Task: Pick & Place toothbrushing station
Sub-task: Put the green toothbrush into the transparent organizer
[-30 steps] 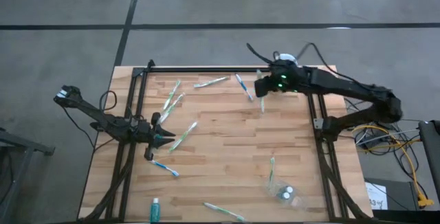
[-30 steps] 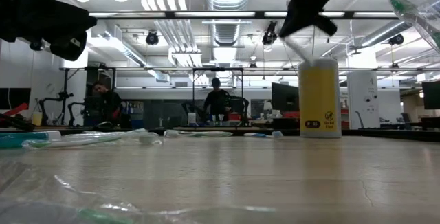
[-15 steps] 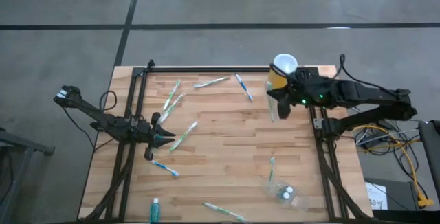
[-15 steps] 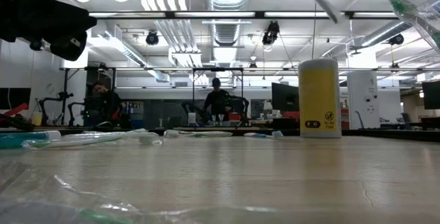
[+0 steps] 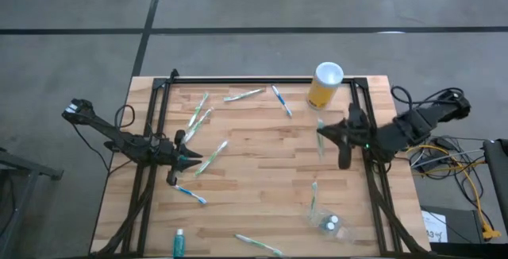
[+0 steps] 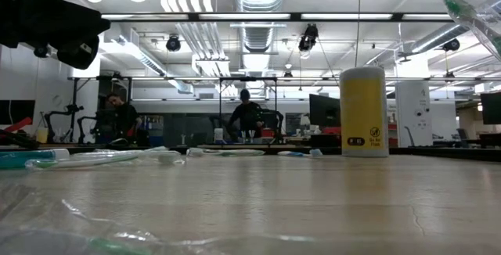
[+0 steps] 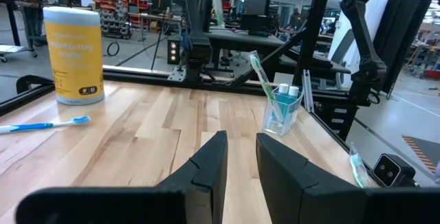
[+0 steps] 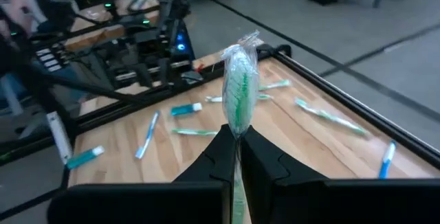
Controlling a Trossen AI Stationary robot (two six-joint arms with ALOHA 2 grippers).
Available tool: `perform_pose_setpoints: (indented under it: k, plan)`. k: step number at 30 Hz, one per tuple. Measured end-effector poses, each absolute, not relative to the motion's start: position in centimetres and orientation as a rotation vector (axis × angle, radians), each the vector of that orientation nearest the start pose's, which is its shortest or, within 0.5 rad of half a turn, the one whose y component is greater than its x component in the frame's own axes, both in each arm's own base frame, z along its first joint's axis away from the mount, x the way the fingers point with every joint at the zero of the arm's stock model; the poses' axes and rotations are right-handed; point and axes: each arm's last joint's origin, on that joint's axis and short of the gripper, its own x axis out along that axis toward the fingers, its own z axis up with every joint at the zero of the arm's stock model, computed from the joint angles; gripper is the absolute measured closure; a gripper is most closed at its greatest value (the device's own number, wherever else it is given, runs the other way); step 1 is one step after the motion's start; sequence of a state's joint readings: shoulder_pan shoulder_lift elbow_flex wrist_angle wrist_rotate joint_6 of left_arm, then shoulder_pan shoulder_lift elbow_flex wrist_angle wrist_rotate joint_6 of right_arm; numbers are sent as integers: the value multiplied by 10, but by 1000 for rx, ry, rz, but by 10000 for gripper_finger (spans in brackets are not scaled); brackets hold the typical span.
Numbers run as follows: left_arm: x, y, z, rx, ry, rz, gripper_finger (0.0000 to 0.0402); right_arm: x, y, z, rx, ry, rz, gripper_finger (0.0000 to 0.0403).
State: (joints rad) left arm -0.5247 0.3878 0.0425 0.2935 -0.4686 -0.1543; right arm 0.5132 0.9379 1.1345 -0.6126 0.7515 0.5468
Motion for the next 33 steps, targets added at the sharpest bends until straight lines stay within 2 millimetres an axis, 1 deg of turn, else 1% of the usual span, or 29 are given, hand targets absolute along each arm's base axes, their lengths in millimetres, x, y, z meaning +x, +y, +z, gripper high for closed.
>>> perform_pose_setpoints:
  k: [8,16,22,26,33]
  plan:
    - [110,-49,172,-129,50,-53,319,150,105,374,283,207,-189,394]
    - [110,-49,172,-129,50,-52,319,139,132,353,232,131,-118,394]
    - [110,-49,172,-130,50,-52,319,133,145,324,242,122,-75,394]
    - [110,-49,172,-129,50,-52,319,130,151,304,297,97,-39,394]
    - [110,-49,172,-129,50,-52,319,124,154,276,365,8,18,396]
